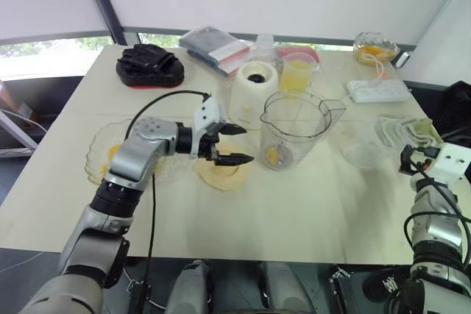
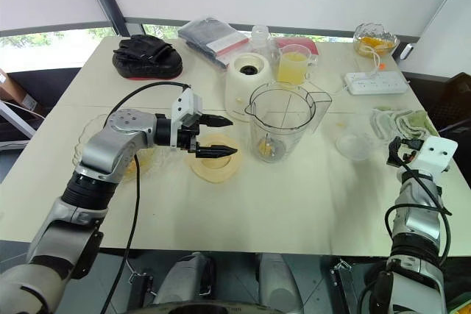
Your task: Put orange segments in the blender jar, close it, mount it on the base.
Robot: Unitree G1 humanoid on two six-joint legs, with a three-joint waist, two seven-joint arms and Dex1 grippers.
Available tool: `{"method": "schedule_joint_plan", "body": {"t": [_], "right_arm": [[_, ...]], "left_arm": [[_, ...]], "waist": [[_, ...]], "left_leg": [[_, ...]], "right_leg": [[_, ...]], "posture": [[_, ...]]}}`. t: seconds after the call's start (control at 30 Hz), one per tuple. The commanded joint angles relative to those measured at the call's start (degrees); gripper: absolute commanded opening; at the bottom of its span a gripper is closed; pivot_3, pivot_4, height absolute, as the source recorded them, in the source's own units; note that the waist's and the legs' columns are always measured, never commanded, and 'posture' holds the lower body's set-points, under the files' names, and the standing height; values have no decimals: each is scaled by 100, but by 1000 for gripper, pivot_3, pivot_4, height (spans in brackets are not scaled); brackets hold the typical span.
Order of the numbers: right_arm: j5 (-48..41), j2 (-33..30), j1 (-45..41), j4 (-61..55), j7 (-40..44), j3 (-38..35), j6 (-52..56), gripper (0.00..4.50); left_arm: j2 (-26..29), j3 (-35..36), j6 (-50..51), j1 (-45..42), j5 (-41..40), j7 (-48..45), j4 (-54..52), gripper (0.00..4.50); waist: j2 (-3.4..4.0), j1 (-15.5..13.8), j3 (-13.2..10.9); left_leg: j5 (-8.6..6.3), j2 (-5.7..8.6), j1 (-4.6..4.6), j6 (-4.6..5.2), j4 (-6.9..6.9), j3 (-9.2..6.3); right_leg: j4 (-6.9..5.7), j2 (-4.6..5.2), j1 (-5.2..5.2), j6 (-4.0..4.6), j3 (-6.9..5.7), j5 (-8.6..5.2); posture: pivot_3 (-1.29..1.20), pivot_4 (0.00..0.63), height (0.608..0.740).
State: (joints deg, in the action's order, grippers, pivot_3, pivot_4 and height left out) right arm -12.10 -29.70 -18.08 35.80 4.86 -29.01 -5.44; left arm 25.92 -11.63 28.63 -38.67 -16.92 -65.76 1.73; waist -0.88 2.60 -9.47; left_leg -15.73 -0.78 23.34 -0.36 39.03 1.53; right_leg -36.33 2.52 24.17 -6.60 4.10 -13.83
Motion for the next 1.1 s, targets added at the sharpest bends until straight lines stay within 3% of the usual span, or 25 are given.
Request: {"method": "schedule_joint_plan", "body": {"t": [0.03, 0.3, 0.4, 0.6, 1.1], "right_arm": [[5, -143, -117, -35, 55, 26, -134, 4217], [13, -156, -235, 120, 67, 89, -162, 4217], [19, -170, -282, 207, 71, 101, -188, 3293], [15, -179, -325, 284, 96, 147, -219, 125], [-108, 133, 307, -913, -46, 118, -35, 49]], "left_arm": [[39, 39, 31, -123, -93, 36, -261, 3960], [31, 33, 89, -123, -97, 76, -320, 3960], [38, 31, 102, -118, -101, 80, -339, 4022], [40, 20, 94, -129, -90, 78, -331, 4022], [-30, -36, -1, -173, -66, 82, -228, 4022]], "waist": [[0, 0, 0], [0, 1, 0], [0, 3, -1], [1, 0, -1], [1, -4, -1]], "left_leg": [[0, 0, 0, 0, 0, 0], [0, 0, 0, 0, 0, 0], [0, 0, 0, 0, -1, 0], [0, 0, 0, 0, -1, 0], [0, -1, 0, 0, -3, -1]], "right_leg": [[0, 0, 0, 0, 0, 0], [1, 0, 0, 0, 1, 0], [0, 0, 0, 0, 1, 0], [1, 0, 0, 0, 1, 0], [2, 0, 0, 0, 0, 0]], "posture": [[0, 150, 740], [0, 150, 740], [0, 150, 740], [0, 150, 740], [0, 150, 740]]}}
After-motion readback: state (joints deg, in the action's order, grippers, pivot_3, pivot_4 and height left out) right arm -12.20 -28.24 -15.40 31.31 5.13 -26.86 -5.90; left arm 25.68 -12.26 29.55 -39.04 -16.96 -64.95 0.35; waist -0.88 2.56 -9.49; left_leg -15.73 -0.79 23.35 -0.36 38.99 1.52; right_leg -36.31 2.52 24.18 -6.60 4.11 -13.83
